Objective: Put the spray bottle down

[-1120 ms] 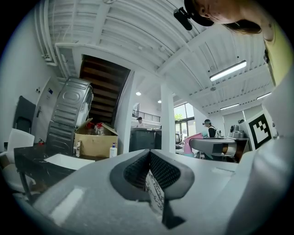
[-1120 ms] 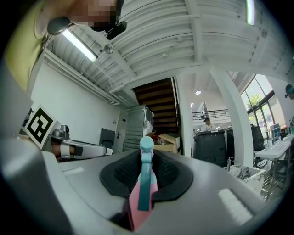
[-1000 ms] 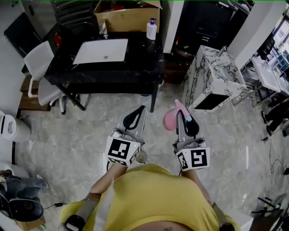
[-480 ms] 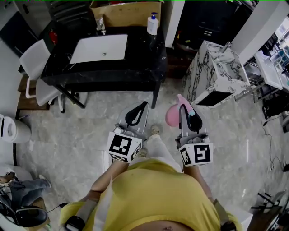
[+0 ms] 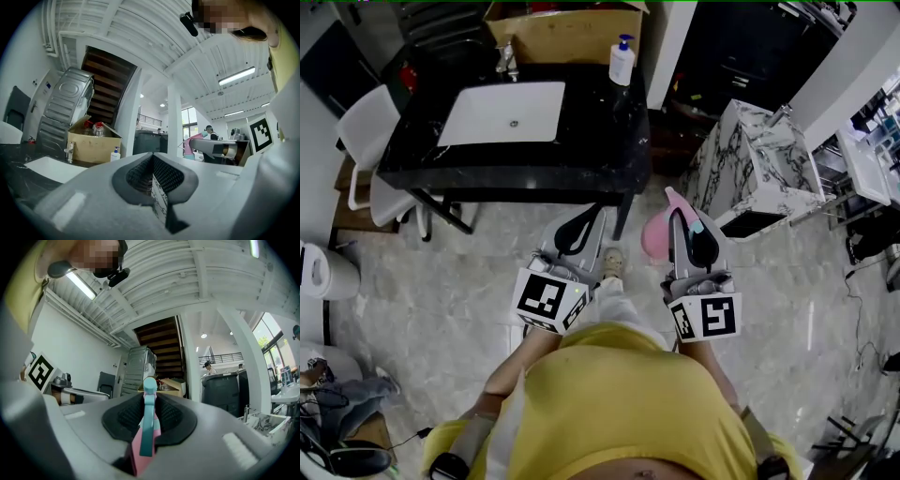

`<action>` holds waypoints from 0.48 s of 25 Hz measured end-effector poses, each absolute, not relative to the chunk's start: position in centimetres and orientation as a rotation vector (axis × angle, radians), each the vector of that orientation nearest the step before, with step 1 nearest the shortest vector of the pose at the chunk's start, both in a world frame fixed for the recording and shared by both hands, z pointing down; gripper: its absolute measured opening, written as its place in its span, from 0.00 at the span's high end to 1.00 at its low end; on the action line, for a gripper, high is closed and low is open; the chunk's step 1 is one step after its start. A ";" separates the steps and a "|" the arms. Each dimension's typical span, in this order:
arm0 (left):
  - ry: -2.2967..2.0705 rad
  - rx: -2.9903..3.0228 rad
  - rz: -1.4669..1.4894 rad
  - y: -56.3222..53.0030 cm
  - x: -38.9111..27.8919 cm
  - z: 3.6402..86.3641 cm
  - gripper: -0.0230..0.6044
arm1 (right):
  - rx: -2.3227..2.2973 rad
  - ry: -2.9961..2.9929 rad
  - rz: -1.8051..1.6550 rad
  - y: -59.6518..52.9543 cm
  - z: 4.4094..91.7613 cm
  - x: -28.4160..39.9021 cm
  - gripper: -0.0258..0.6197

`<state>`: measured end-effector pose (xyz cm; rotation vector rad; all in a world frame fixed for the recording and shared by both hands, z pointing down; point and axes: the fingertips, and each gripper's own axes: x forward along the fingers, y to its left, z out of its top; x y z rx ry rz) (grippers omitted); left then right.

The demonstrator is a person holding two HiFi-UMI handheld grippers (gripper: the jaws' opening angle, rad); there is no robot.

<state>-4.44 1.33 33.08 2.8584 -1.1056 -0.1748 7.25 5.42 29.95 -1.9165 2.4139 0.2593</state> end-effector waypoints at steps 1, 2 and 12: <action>-1.109 2.859 -0.180 0.1 -4.1 33.0 0.96 | -1.910 2.416 0.264 4.1 29.9 7.5 0.86; -1.112 2.860 -0.183 -1.2 -3.8 33.0 0.96 | -1.904 2.418 0.269 2.7 29.8 7.8 0.86; -1.175 2.824 -0.136 -14.8 0.0 33.1 0.96 | -1.831 2.495 0.263 -12.1 29.5 10.9 0.86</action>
